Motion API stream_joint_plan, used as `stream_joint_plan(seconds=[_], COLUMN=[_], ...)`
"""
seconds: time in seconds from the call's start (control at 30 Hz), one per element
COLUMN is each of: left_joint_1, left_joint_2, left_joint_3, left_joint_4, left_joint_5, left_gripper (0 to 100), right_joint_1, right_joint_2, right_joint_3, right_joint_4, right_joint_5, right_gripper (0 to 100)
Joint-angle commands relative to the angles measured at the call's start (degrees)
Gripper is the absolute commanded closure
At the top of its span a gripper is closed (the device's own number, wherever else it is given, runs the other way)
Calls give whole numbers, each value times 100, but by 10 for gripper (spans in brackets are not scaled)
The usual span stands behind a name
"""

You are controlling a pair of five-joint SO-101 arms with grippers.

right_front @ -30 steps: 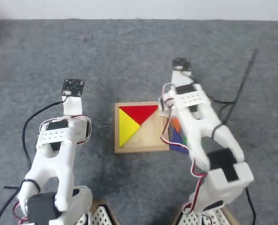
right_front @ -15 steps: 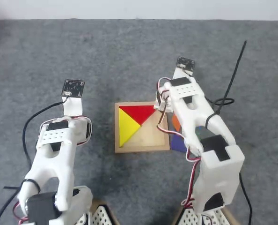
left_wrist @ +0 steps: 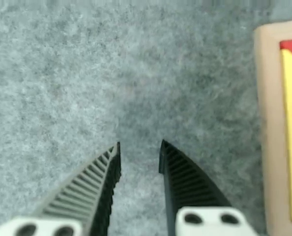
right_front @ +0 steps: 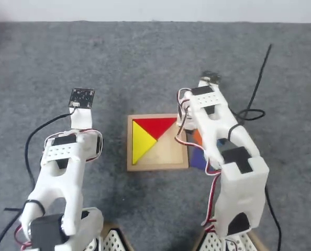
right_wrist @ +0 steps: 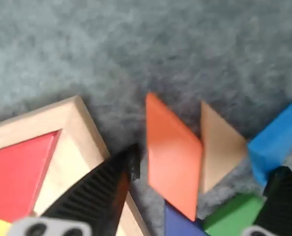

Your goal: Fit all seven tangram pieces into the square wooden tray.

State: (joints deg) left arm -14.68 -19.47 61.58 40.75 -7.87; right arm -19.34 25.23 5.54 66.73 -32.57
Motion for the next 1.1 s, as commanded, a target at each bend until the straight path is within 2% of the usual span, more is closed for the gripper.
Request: stream_joint_plan(seconds=[0.0,0.2,0.4,0.57,0.87,1.0,1.07], left_joint_1=[35,35,35,35,35,35,35], left_joint_2=[-35,-35,-35,-35,-35,-35,-35], left_joint_3=[-22,-22,-22,-22,-22,-22,-22], left_joint_4=[-105,-105,-114,-114,-114,-114,-114], left_joint_5=[-35,-35,-35,-35,-35,-35,-35], left_gripper=[877,877,877,877,877,877,877], right_joint_1=[-338,57,40,48,312,347,321], right_joint_2=[-215,-13,-22,22,-31,40,57], right_joint_3=[26,44,35,26,-70,-62,-62], right_joint_4=[171,321,505,470,523,708,857], right_joint_5=[-62,18,1257,1837,2215,3763,3771], right_gripper=[597,625,807,883,898,895,896])
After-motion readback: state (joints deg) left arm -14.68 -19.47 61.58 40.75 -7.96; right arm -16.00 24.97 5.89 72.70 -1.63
